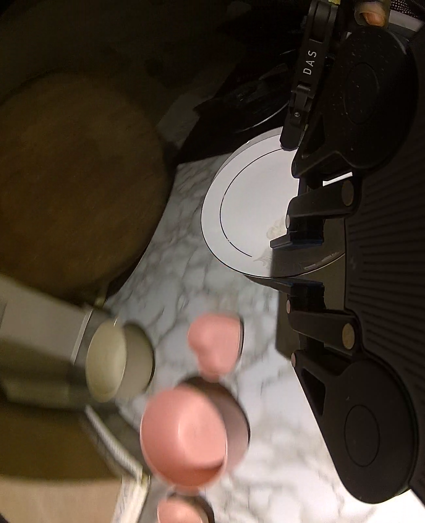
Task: Organize plates and bowls
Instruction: 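Carry the small white plate with the right gripper onto the large plate, then lower the small plate onto the stack and open the right gripper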
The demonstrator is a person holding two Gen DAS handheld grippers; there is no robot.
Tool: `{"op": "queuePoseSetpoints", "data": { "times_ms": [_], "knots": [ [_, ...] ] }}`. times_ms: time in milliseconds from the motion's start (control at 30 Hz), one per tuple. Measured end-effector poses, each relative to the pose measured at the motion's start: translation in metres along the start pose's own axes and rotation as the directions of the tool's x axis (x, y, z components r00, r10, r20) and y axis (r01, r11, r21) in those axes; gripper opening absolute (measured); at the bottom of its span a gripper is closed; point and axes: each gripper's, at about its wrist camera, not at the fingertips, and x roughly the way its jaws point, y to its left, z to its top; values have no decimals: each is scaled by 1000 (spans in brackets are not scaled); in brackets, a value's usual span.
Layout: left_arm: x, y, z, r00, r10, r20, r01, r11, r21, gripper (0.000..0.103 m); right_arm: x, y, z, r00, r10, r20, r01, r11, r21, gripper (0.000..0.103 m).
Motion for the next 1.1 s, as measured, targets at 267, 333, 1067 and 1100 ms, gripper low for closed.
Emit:
{"op": "queuePoseSetpoints", "data": {
  "times_ms": [267, 333, 1067, 1100],
  "knots": [
    [58, -41, 7, 998, 12, -60, -8, 998, 69, 17, -6, -62, -1, 998, -66, 0, 65, 994, 89, 8],
    [68, -47, 9, 997, 18, -72, -13, 997, 78, 17, -2, -72, 0, 997, -77, -4, 77, 992, 102, 8],
    [106, -57, 10, 992, 51, -112, -38, 992, 117, 17, 20, -105, 5, 995, -93, -48, 99, 985, 141, 9],
    [107, -57, 10, 992, 51, -114, -37, 992, 117, 17, 21, -105, 5, 994, -93, -48, 99, 985, 142, 9]
  ]
}}
